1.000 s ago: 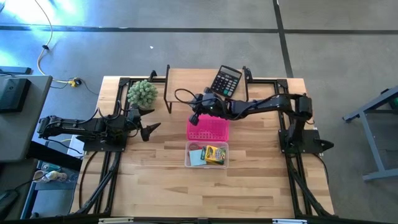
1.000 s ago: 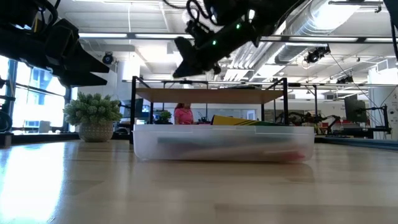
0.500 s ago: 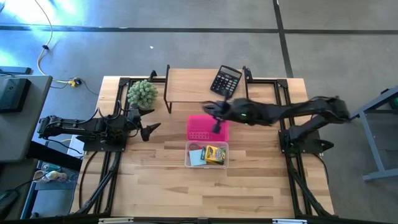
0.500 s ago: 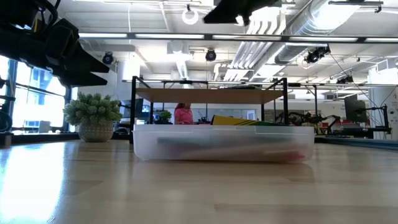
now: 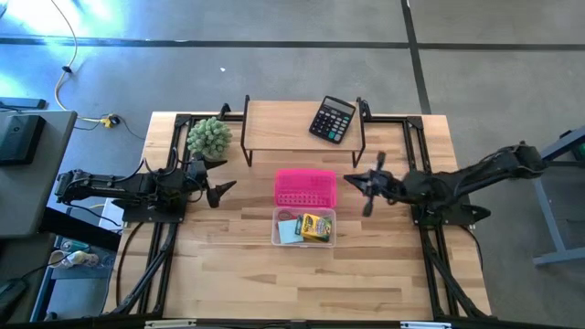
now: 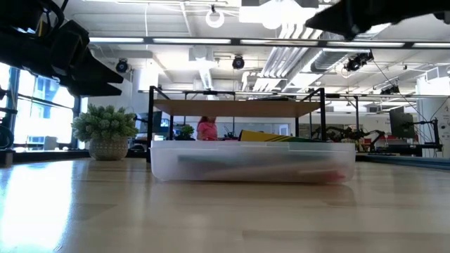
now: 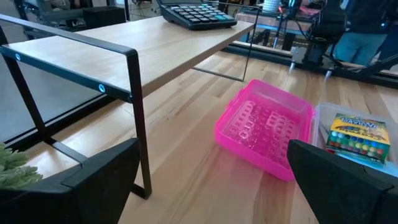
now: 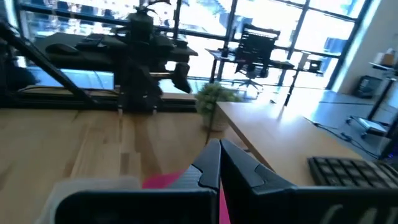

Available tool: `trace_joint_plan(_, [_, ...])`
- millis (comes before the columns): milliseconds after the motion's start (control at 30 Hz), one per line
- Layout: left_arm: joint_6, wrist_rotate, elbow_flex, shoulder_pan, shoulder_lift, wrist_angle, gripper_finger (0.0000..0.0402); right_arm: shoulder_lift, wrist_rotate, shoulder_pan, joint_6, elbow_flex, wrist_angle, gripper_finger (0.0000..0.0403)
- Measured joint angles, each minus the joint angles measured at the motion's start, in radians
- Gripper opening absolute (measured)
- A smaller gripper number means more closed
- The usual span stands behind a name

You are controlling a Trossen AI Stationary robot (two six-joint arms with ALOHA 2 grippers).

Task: Pack school essentials
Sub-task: Return to Home Position

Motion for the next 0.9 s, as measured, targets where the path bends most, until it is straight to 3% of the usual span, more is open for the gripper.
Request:
trace_joint_plan(367, [0.008,-0.015,0.0,0.0,-0.003,0.009,0.0394,-0.228,0.153,0.101,0.0,-0.17,-0.012,0.0])
trace_joint_plan(533, [0.0,-0.081,0.0,0.0,-0.038,0.012,0.0394,-0.305,0.221,0.124,0.0,-0.222,-0.021,0.0])
trace_joint_plan(900, [0.0,-0.052,0.001,0.0,-0.195,0.003,0.0394,-0.461,0.233,0.131,0.005,-0.299,-0.065,0.0])
